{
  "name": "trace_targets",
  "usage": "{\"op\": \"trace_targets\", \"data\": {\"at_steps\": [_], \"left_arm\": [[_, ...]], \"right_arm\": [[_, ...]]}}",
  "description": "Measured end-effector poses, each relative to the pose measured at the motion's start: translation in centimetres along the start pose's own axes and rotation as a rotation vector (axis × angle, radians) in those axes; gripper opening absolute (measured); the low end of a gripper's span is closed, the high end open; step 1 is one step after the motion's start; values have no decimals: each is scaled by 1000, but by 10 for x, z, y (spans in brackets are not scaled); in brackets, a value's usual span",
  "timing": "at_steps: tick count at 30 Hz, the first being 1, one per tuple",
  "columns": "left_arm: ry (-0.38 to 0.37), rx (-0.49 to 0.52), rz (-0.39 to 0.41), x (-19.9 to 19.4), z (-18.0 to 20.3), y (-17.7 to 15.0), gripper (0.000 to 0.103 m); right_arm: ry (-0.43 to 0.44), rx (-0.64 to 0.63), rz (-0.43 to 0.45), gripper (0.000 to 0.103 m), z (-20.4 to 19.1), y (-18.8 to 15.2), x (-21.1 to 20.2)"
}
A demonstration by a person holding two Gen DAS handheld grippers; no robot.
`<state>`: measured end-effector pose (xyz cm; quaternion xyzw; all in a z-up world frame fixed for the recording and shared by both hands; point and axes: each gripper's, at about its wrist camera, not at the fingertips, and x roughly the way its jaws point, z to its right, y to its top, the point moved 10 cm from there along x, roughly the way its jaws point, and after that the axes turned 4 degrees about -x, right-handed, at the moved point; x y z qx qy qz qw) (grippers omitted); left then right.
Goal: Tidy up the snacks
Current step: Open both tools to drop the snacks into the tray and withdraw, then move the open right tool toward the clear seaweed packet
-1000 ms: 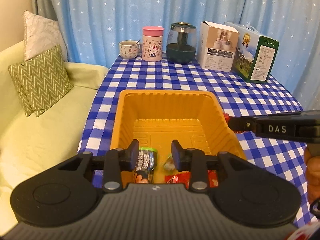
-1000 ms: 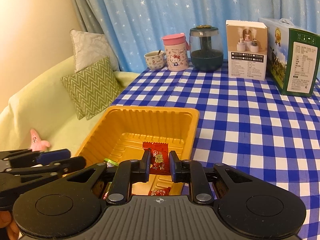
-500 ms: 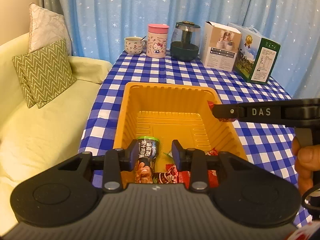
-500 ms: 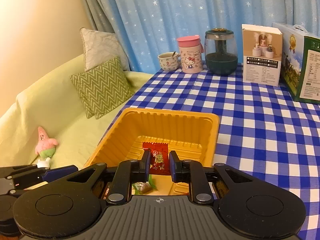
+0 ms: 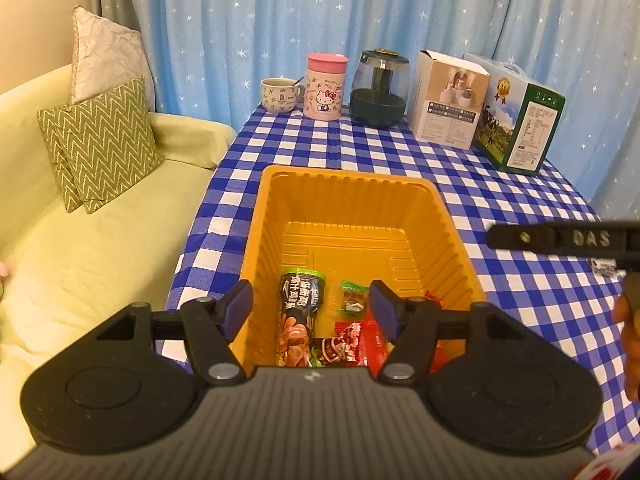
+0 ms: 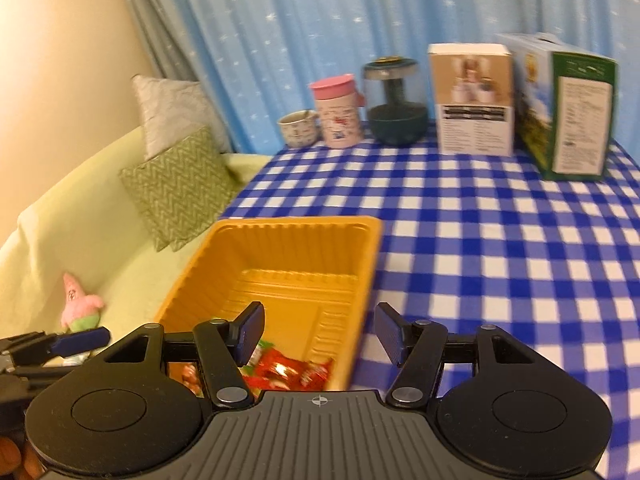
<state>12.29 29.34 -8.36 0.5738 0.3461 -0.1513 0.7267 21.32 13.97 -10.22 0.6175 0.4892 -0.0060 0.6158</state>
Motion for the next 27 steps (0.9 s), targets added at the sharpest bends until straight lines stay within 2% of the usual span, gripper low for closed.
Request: {"op": "trace_targets", "data": {"at_steps": [4, 8, 13, 21, 27], "left_arm": [[0, -11, 8, -12, 5, 0, 68], [-9, -13, 16, -24, 15, -1, 72], [-22, -24, 33, -38, 29, -1, 81], [-87, -10, 69, -54, 72, 3, 94], [-140, 23, 64, -55, 111, 1, 95]], "right_arm": [[-54, 11, 0, 61, 20, -10, -24], [-82, 40, 5, 61, 33, -17, -48], [-119, 28, 15, 61, 43, -25, -76], [-171, 65, 34, 61, 72, -36, -116], [-213, 86, 46, 62, 102, -49, -145]]}}
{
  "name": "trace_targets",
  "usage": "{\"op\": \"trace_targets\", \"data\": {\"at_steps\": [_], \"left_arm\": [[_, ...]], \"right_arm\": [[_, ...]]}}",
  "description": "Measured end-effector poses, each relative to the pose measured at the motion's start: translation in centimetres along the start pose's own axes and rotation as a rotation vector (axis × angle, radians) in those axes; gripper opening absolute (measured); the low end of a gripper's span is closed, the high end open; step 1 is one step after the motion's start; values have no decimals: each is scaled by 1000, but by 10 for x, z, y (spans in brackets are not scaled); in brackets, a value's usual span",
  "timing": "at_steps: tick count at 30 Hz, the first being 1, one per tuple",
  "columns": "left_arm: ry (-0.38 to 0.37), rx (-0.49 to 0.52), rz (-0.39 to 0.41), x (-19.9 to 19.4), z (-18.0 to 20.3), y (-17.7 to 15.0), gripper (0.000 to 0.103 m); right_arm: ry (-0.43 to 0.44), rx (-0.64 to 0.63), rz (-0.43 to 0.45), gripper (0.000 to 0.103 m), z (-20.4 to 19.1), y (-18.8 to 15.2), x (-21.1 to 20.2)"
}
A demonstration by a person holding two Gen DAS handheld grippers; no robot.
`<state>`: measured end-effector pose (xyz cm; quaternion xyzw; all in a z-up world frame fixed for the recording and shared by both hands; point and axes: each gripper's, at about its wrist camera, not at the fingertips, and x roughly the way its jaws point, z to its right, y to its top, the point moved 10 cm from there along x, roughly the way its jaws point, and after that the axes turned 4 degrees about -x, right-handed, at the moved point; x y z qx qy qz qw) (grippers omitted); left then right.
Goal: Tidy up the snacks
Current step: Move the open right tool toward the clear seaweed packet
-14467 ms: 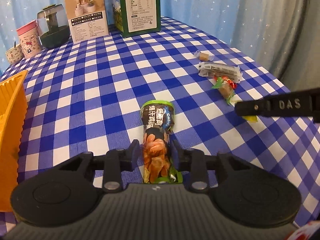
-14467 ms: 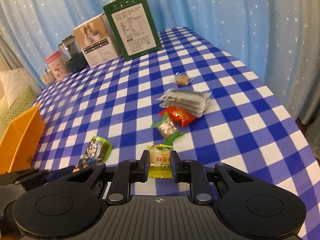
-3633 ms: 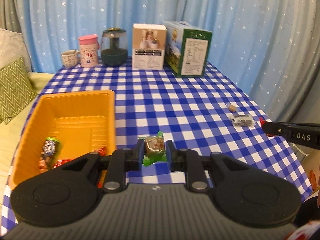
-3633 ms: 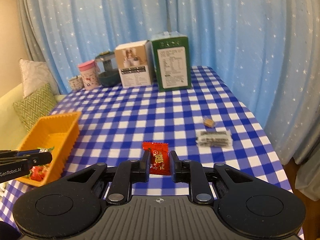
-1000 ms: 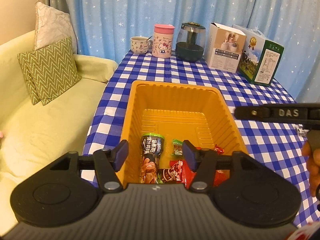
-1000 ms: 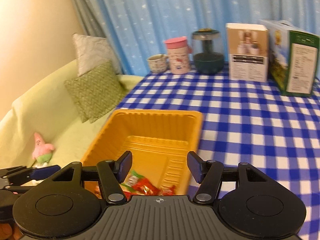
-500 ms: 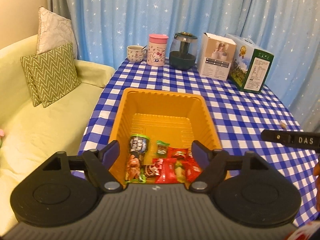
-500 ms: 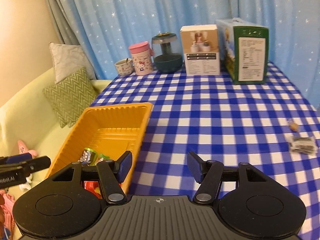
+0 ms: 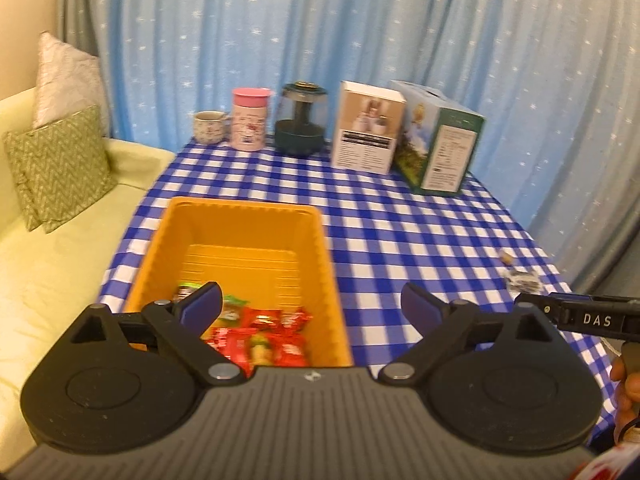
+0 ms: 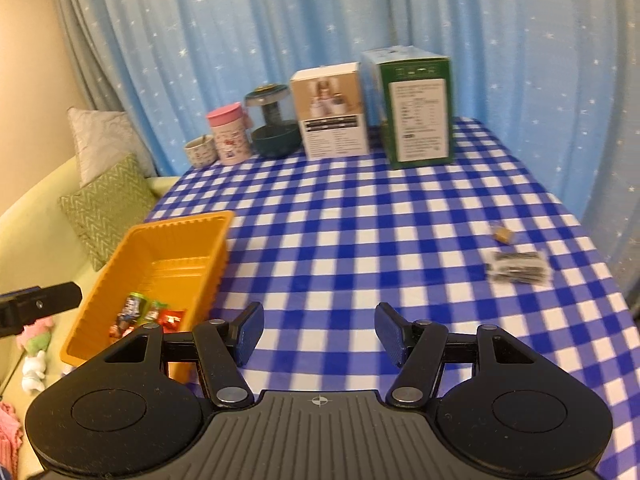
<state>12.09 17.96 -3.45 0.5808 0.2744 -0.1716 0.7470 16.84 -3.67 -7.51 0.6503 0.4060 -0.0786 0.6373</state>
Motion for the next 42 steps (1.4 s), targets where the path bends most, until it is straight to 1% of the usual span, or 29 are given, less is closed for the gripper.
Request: {"op": "trace_targets", "data": {"at_steps": [7, 15, 19, 25, 30, 36, 42], "left_arm": [[-71, 63, -24, 13, 56, -6, 95], [-146, 123, -52, 32, 115, -12, 96], [-175, 155, -67, 42, 139, -17, 96], [-202, 188, -74, 57, 165, -21, 96], [-204, 214, -76, 75, 180, -20, 96], [-206, 227, -97, 107, 192, -20, 96], [-201, 238, -113, 143, 198, -21, 97]], "right_arm": [[-93, 66, 9, 62, 63, -13, -23], [-167, 137, 15, 62, 125, -25, -42], [-195, 130, 12, 62, 150, -26, -47], [-205, 105, 17, 63, 180, -21, -40], [-182, 29, 14, 63, 195, -15, -23], [-135, -115, -8, 63, 215, -8, 8], [-59, -299, -43, 63, 229, -6, 49]]}}
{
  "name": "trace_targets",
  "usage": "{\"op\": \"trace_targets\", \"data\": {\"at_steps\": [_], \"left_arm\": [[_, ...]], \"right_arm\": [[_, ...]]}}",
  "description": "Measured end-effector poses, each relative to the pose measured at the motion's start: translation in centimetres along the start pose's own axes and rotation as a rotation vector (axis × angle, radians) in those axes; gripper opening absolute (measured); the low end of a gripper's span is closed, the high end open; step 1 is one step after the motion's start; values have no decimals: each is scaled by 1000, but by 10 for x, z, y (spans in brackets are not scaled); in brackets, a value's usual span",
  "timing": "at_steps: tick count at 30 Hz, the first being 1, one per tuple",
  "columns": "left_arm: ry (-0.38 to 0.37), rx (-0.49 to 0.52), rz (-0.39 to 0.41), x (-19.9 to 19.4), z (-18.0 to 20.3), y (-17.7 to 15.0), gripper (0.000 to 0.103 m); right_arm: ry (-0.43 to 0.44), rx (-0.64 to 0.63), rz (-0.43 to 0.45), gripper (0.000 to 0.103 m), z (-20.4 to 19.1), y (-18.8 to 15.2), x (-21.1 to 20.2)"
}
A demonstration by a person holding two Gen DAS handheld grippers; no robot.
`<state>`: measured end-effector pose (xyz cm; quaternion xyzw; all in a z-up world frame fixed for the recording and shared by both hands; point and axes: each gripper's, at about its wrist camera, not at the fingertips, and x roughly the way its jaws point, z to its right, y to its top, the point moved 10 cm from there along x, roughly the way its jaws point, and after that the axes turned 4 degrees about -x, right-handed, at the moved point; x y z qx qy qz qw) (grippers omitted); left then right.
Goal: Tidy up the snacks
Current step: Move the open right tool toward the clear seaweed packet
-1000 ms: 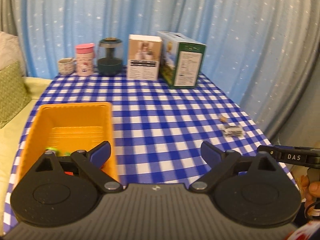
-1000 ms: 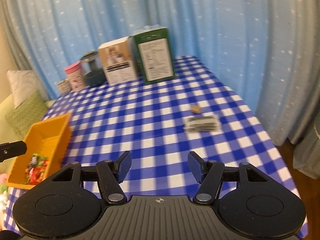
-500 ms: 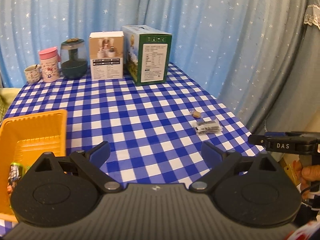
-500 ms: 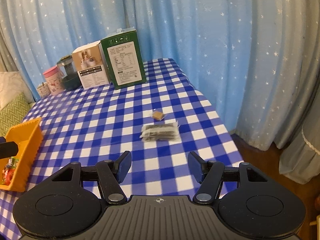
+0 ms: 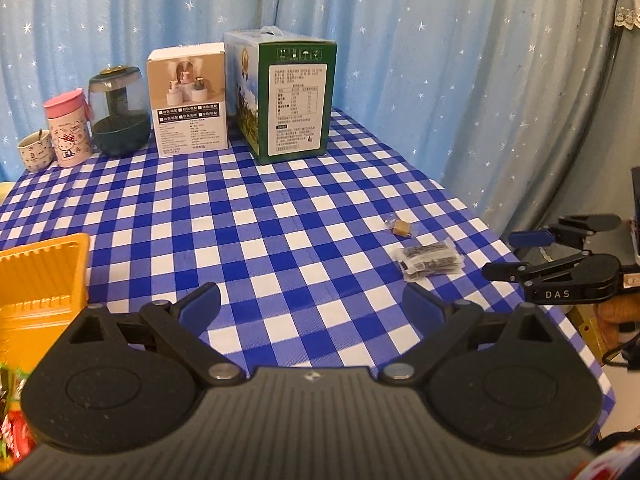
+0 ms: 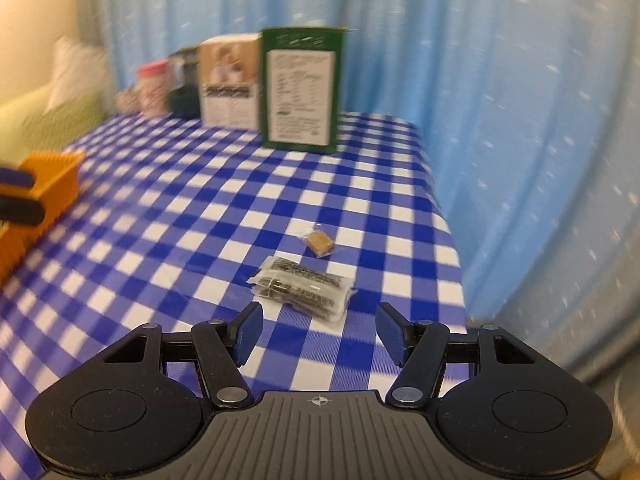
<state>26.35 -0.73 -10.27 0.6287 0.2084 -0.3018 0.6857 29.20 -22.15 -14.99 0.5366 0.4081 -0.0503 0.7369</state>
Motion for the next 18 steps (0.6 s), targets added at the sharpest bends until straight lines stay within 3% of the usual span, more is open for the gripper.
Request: {"op": "trace_targets", "data": {"at_steps": [10, 18], "left_arm": [[-5, 10, -23, 36, -2, 1, 96], [-31, 5, -47, 49, 1, -5, 96]], "right_arm": [[95, -323, -47, 63, -3, -2, 64], [167, -459, -123, 62, -3, 2, 102]]}}
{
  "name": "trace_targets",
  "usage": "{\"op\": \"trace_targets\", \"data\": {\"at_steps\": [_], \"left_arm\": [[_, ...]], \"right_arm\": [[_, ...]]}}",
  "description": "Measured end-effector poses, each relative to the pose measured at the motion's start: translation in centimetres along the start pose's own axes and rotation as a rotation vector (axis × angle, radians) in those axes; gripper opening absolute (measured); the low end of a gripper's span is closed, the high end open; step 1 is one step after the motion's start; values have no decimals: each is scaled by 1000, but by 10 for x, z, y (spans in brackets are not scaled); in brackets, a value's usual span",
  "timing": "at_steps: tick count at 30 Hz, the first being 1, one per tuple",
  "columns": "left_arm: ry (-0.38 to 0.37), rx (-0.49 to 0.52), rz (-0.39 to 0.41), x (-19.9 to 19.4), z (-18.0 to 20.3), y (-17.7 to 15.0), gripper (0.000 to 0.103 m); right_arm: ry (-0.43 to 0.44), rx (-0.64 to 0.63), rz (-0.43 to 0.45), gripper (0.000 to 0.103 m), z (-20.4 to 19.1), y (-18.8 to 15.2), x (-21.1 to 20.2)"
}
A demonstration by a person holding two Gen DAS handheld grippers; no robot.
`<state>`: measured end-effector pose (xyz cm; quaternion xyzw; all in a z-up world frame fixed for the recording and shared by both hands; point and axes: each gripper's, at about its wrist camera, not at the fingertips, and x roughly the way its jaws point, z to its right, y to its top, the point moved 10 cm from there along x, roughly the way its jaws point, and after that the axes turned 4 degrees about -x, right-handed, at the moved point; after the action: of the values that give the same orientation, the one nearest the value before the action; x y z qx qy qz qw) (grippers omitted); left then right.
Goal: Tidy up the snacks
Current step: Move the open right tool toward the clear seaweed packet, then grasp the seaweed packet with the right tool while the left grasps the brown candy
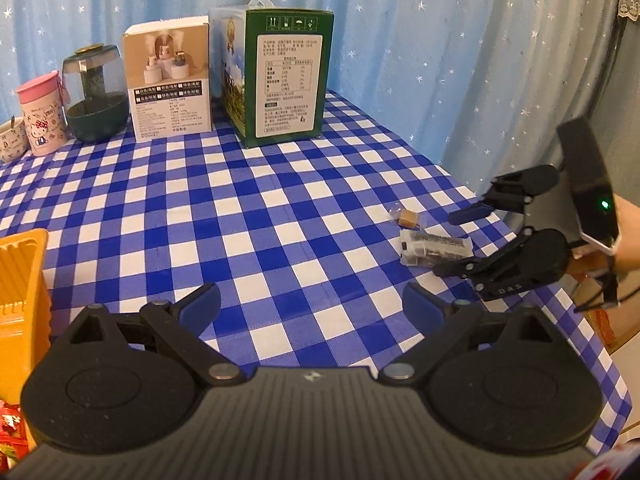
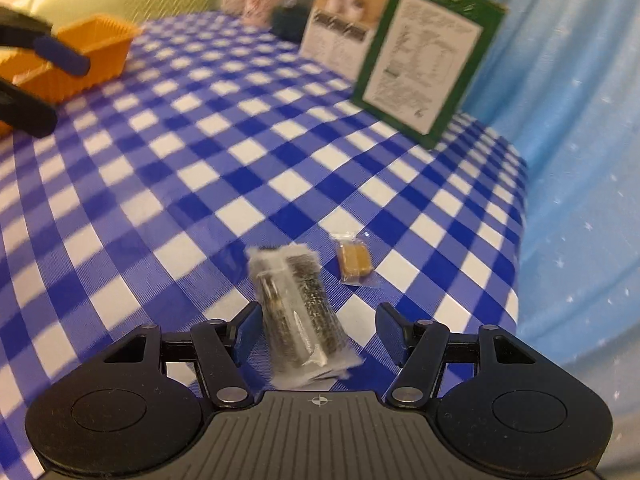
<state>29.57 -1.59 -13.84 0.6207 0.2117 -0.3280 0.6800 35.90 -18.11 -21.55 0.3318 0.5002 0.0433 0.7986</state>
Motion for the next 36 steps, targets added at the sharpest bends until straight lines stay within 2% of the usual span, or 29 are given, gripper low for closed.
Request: {"op": "trace_targets", "data": {"at_steps": [3, 4, 5, 7, 11, 14, 18, 22, 24, 26, 30, 33, 36], "left_arm": [[-6, -2, -7, 4, -1, -2, 96], [-8, -3, -9, 5, -1, -3, 96], [-10, -4, -10, 5, -1, -3, 96], [-13, -8, -10, 7, -2, -3, 96], [-20, -12, -8, 10, -1, -1, 96], [-21, -14, -3, 13, -1, 1, 96], [-17, -29, -6, 17, -3, 2, 96], [-8, -34, -6, 18, -5, 1, 96], [-2, -40, -4, 18, -7, 2, 96], [2, -45, -1, 17, -11, 2, 96], [16, -53, 4, 17, -19, 1, 96], [27, -63, 5, 19, -24, -2, 96], [36, -59, -1, 26, -26, -5, 96]], "right_arm": [[39, 51, -12, 62, 7, 4, 6], [61, 94, -17, 57, 9, 3, 8], [80, 123, -19, 48, 10, 4, 9], [113, 190, -17, 39, 9, 3, 8], [128, 266, -9, 37, 5, 1, 1], [109, 319, 42, 37, 8, 3, -13], [-28, 434, 71, 37, 42, 2, -18], [-191, 448, -37, 37, 73, -3, 2], [-230, 405, -96, 37, 77, -2, 13], [-247, 377, -118, 37, 77, 0, 20], [-185, 338, -106, 37, 57, 13, 21], [-105, 305, -87, 37, 26, 22, 22], [-6, 327, -42, 37, -1, 29, 19]]}}
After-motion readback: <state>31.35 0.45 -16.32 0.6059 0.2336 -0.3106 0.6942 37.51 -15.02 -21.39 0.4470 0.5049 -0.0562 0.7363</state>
